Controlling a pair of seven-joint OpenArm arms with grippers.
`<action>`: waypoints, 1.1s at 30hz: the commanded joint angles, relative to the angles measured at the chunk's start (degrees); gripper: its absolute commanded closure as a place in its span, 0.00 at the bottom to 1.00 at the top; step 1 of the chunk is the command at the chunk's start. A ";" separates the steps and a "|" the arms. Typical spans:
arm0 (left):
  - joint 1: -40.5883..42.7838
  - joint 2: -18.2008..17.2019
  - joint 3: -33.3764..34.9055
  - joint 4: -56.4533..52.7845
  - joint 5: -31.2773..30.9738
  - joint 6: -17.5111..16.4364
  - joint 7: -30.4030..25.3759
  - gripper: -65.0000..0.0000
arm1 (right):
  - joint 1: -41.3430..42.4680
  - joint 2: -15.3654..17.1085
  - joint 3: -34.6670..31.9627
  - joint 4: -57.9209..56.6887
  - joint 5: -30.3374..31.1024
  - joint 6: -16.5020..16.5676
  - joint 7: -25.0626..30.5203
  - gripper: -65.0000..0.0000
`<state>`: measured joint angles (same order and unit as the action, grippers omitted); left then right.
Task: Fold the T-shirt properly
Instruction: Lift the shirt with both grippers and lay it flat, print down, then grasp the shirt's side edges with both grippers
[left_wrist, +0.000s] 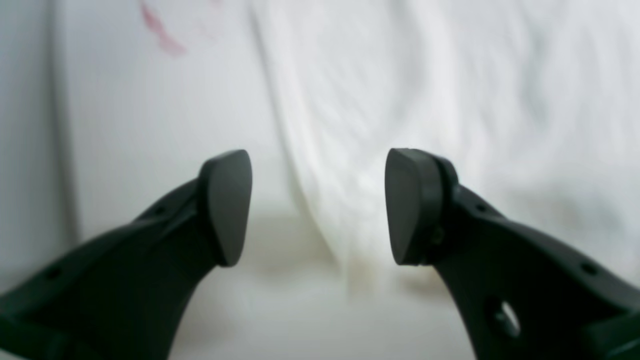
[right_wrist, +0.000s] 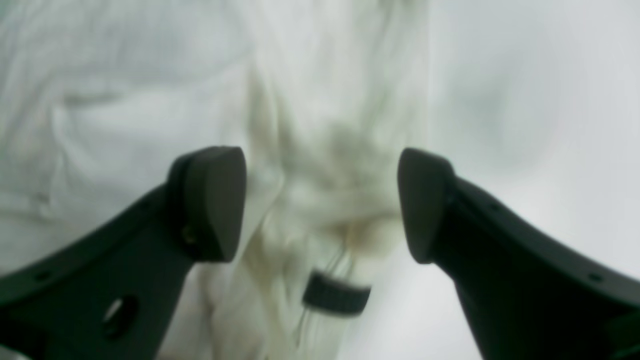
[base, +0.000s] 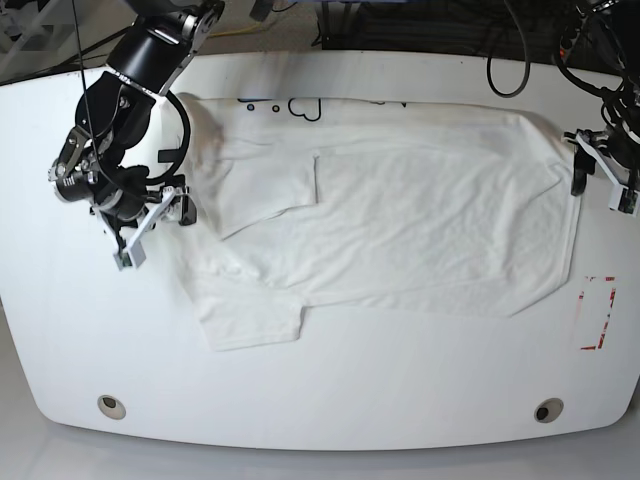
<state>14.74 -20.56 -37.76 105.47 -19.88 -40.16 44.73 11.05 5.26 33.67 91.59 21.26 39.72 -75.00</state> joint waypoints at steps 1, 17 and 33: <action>-1.07 -1.11 -0.44 0.86 -0.91 0.16 2.70 0.42 | 3.32 2.88 0.04 -5.92 1.21 0.28 3.57 0.30; -18.39 -1.03 -0.18 -16.72 -0.56 0.16 4.81 0.42 | 13.17 12.63 -10.68 -41.44 1.29 0.28 27.22 0.30; -33.69 -0.85 4.66 -36.68 11.04 6.62 -1.61 0.26 | 13.35 9.20 -12.79 -45.04 1.29 0.28 34.69 0.81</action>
<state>-17.17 -20.36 -33.41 69.69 -9.50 -33.41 45.91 23.38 13.54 20.95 46.06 22.96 40.10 -39.77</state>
